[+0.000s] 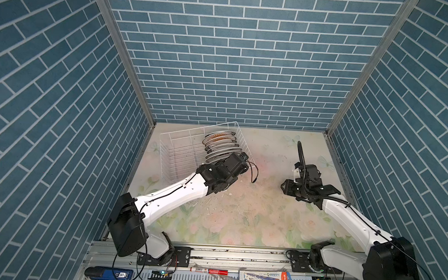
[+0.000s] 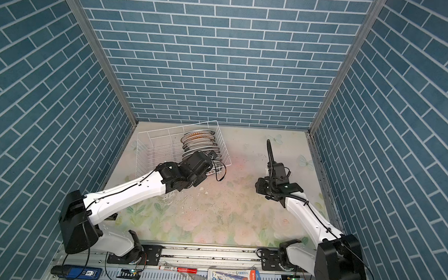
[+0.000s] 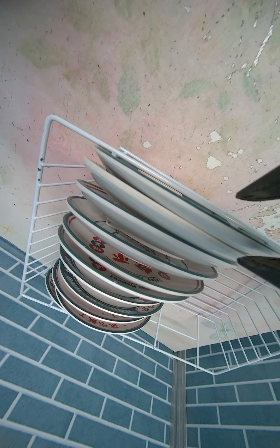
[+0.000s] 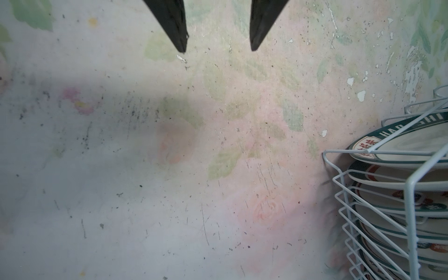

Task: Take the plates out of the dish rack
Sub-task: 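Lower the left gripper onto the outermost green-rimmed plate and close on its rim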

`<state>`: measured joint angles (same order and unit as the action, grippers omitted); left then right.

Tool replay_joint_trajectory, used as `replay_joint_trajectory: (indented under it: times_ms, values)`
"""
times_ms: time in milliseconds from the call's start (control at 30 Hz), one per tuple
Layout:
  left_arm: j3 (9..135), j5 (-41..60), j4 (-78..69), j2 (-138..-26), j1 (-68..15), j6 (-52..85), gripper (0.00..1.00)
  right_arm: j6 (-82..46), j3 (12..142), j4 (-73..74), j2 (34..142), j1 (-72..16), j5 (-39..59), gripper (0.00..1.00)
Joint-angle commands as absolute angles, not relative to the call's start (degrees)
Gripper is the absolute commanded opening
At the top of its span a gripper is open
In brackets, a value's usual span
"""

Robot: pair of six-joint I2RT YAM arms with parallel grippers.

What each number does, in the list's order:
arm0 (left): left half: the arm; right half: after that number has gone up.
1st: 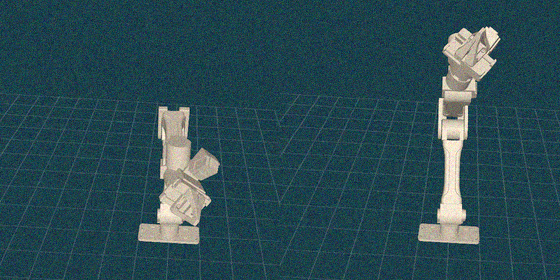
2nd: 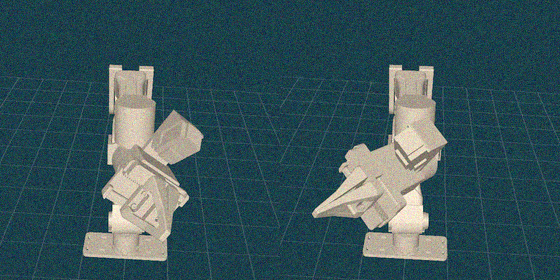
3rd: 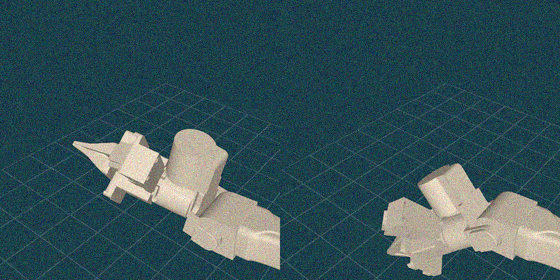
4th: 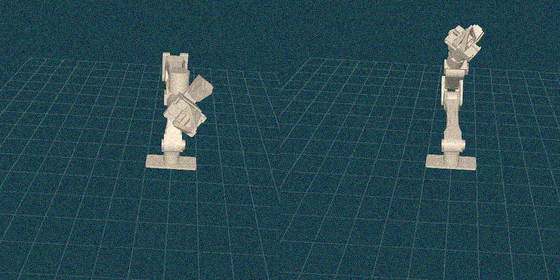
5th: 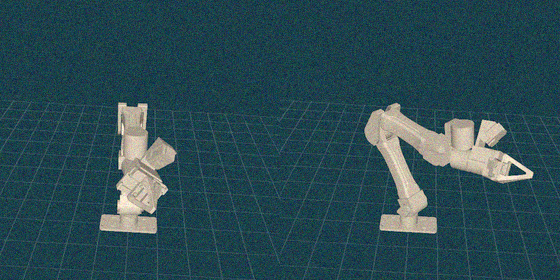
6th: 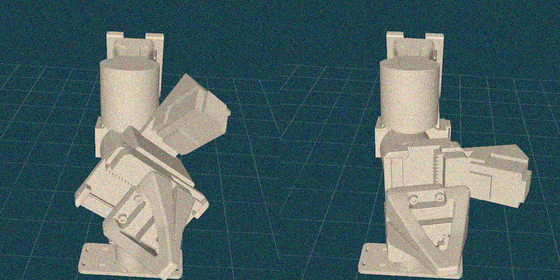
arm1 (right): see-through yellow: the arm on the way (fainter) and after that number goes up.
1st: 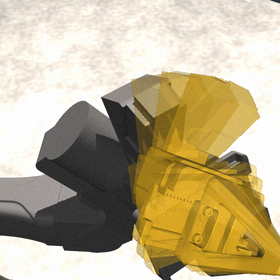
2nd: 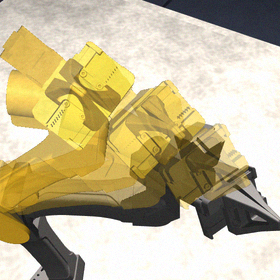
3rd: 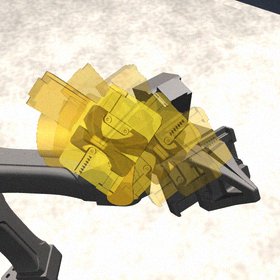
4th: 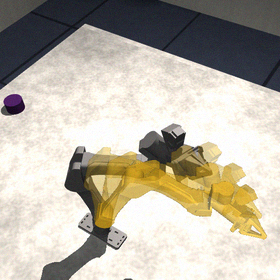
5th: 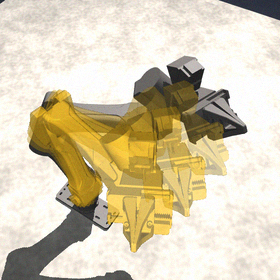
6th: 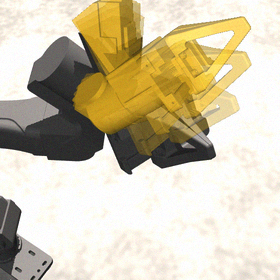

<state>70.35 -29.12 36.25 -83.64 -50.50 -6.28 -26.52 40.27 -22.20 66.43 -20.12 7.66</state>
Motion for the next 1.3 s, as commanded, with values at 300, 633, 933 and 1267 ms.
replay_joint_trajectory:
  times_ms: [300, 633, 933, 1267]
  values:
    - [70.4, -28.7, 36.7, -85.7, -49.5, -6.8, 0.28, -24.9, 39.1, -23.3, 66.2, -20.1, 6.7, 0.44]
    - [70.4, -29.5, 35.9, -86.8, -49.3, -7.4, 0.2, -24.8, 39.0, -23.2, 65.8, -20.1, 6.5, 0.44]
    - [70.0, -30.6, 34.5, -87.9, -49.3, -8.2, 0.12, -24.8, 38.8, -23.0, 65.6, -20.1, 6.5, 0.44]
    - [70.1, -30.5, 32.6, -88.0, -49.3, -8.3, 0.09, -24.8, 38.6, -22.9, 65.9, -20.1, 6.6, 0.44]
